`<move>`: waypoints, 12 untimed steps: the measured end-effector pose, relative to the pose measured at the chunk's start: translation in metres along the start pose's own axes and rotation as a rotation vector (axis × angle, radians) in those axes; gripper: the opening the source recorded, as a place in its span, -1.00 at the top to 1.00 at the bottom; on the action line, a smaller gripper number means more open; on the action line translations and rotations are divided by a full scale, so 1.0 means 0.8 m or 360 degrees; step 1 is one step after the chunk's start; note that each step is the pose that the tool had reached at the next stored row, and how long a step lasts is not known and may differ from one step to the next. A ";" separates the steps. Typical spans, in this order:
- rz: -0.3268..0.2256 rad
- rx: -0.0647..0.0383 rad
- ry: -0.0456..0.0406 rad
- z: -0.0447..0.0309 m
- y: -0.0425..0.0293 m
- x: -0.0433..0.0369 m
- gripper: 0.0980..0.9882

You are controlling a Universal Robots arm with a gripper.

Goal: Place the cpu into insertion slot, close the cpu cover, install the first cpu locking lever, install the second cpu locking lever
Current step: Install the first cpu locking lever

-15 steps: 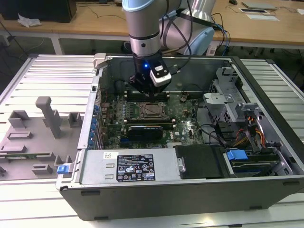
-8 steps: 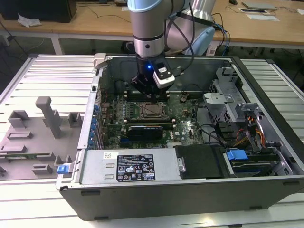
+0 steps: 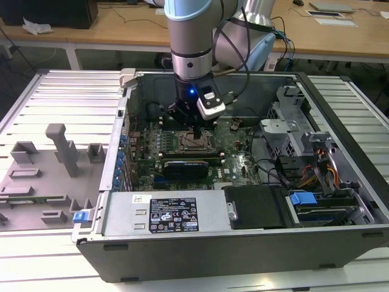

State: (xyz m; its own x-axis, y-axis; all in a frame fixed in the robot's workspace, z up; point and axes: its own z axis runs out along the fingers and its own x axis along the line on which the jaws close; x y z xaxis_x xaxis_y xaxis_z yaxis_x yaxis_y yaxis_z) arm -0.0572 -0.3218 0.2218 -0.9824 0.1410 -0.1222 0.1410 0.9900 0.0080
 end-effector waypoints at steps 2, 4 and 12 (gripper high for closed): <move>0.0000 0.0000 0.0000 -0.0047 0.0000 -0.001 0.98; 0.0000 0.0000 0.0000 -0.0076 0.0000 -0.001 0.98; -0.0001 0.0014 0.0102 -0.0071 0.0002 -0.003 0.98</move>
State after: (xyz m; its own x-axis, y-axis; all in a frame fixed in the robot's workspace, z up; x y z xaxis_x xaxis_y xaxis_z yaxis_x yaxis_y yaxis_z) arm -0.0557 -0.3219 0.2277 -0.9883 0.1408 -0.0587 0.1411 0.9900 -0.0008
